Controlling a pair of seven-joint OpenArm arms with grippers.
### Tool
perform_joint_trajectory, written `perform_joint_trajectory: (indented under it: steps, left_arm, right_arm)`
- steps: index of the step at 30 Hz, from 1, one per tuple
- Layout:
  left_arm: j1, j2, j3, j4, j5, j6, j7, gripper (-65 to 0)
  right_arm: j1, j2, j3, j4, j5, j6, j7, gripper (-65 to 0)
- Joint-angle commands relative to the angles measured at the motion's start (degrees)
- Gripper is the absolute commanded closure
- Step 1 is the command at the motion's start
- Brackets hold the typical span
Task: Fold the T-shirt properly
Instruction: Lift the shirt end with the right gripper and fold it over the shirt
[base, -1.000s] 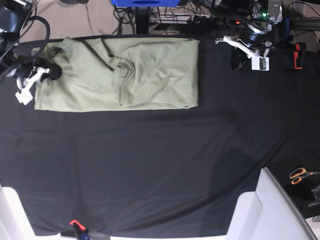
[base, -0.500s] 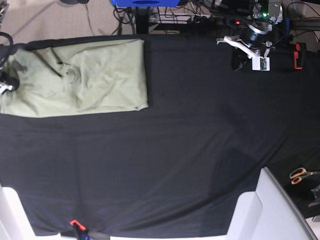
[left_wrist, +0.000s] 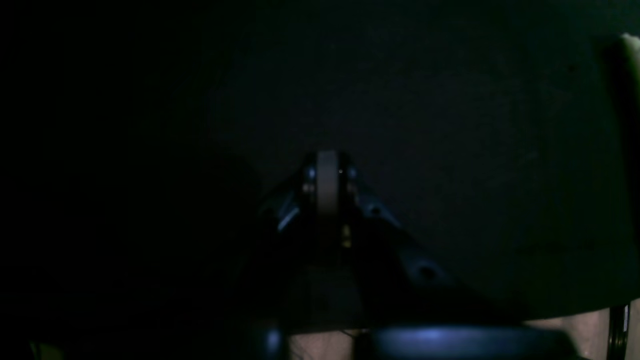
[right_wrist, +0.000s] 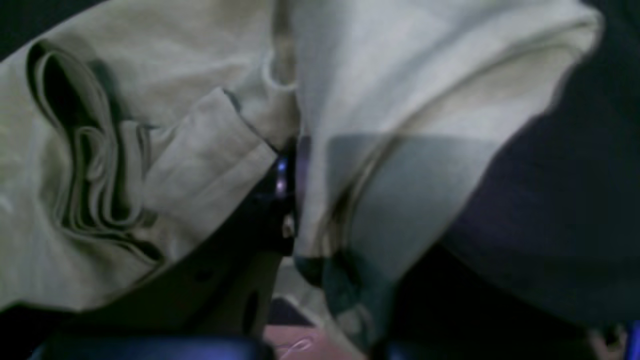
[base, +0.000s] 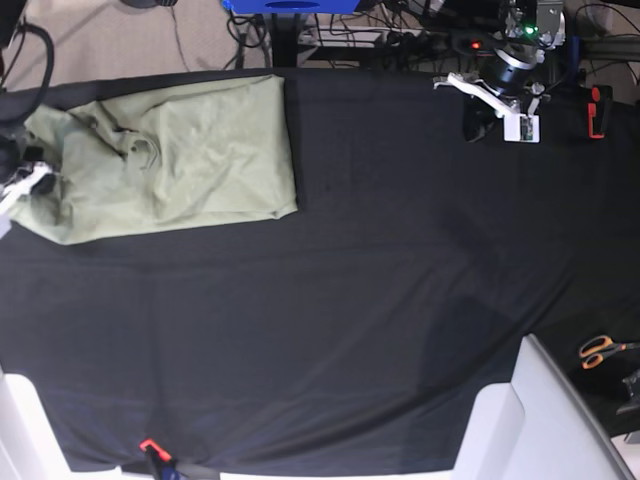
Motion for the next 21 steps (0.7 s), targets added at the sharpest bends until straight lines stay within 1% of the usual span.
perform_joint_trajectory:
  steps: [1,4,5,8,13,14,21]
  left_arm:
    - [0.2,-0.4,-0.2,0.8,-0.4,-0.2,-1.4,0.0]
    - [0.2,-0.4,-0.3,0.8,-0.4,-0.2,-1.4,0.0]
    - [0.2,-0.4,-0.3,0.8,-0.4,-0.2,-1.4,0.0]
    - [0.0,-0.4,-0.3,0.8,-0.4,-0.2,-1.4,0.0]
    - [-1.4,-0.4,-0.2,-0.4,-0.4,-0.2,-1.4,0.0]
    - [-1.6,-0.4,-0.2,-0.4,-0.4,-0.2,-1.4,0.0]
    - [-2.6,-0.4,0.0,-0.5,-0.4,-0.2,-1.4,0.0]
  right_arm:
    - [-0.3,1.4,-0.6,4.1,1.3,-1.6,1.2,-0.6]
    - [-4.1,1.4,-4.5,11.9,1.3,-11.1,1.2,-0.6]
    - [-5.0,1.4,-5.8,14.1,1.3,-13.4,1.2,-0.6]
    - [-7.6,1.4,-9.3,19.6,1.3,-19.0,1.2,-0.6]
    - [-10.0,1.4,-17.4,25.0,1.3,-29.0,1.2,-0.6]
    - [-10.1,1.4,-19.1,25.9,1.3,-30.5,1.2,-0.6]
    - [-9.7,1.8,-29.5,29.9,1.3,-36.3,1.2,-0.6]
